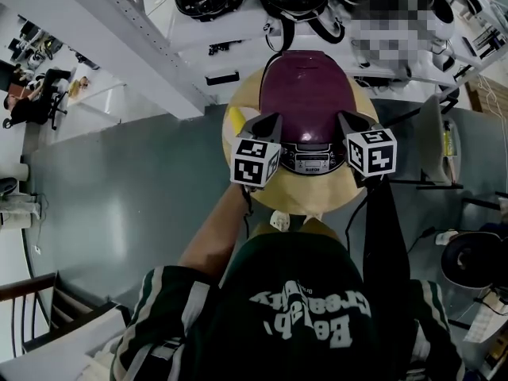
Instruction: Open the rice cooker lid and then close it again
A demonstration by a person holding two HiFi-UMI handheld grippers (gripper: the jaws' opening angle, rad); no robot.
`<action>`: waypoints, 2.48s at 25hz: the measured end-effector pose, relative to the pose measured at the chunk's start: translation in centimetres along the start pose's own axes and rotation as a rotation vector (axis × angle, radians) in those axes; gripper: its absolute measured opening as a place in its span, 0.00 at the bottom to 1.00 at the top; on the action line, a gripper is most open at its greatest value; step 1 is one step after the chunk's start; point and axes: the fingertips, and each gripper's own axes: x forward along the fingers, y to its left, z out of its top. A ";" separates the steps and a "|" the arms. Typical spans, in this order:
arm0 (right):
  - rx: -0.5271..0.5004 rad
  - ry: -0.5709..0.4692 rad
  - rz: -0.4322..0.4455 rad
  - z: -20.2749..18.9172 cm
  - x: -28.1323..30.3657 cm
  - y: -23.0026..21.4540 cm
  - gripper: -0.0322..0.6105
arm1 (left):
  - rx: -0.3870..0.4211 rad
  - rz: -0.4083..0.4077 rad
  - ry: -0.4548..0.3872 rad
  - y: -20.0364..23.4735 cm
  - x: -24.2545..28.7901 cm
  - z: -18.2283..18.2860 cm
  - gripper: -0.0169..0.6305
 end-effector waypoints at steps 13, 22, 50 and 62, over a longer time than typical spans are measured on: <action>-0.094 0.102 0.013 -0.2 0.3 0.3 0.05 | 0.007 0.039 0.009 0.0 0.1 -0.2 0.03; -0.049 0.058 0.006 -0.4 0.4 0.1 0.06 | -0.023 0.042 0.001 0.1 0.2 -0.4 0.03; -0.011 0.033 0.013 -0.3 0.3 0.1 0.06 | -0.027 0.053 -0.009 0.2 0.1 -0.4 0.03; 0.036 -0.014 0.029 -0.4 0.1 -0.1 0.06 | -0.029 0.041 -0.013 0.1 0.1 -0.4 0.03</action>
